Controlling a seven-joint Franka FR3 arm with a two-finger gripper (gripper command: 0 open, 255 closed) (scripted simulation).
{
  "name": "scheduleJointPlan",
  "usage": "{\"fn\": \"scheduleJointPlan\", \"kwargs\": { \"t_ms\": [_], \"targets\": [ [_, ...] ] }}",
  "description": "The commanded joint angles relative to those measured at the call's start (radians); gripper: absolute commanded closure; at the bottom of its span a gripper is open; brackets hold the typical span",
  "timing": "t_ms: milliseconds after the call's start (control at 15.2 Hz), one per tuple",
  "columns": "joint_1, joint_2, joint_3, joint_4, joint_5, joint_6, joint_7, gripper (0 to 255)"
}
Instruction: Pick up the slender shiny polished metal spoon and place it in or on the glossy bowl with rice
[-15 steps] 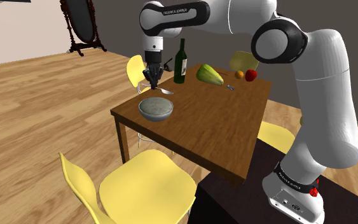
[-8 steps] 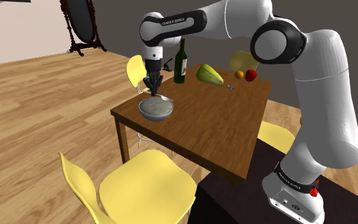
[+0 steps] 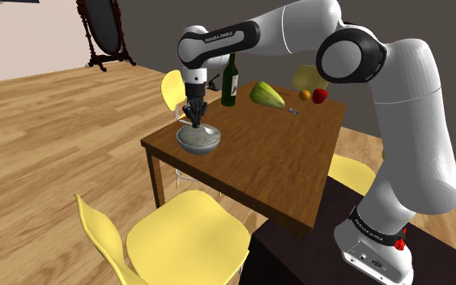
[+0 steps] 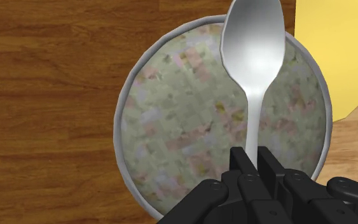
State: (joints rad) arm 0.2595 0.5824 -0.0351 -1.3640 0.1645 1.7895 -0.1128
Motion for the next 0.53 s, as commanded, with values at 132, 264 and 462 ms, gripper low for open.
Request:
{"fn": "scheduleJointPlan", "kwargs": {
  "t_ms": [132,264,462],
  "targets": [
    [0.0,0.0,0.0,-0.001,0.0,0.001,0.0,255],
    [0.0,0.0,0.0,-0.001,0.0,0.001,0.0,0],
    [0.0,0.0,0.0,-0.001,0.0,0.001,0.0,0]
  ]
}}
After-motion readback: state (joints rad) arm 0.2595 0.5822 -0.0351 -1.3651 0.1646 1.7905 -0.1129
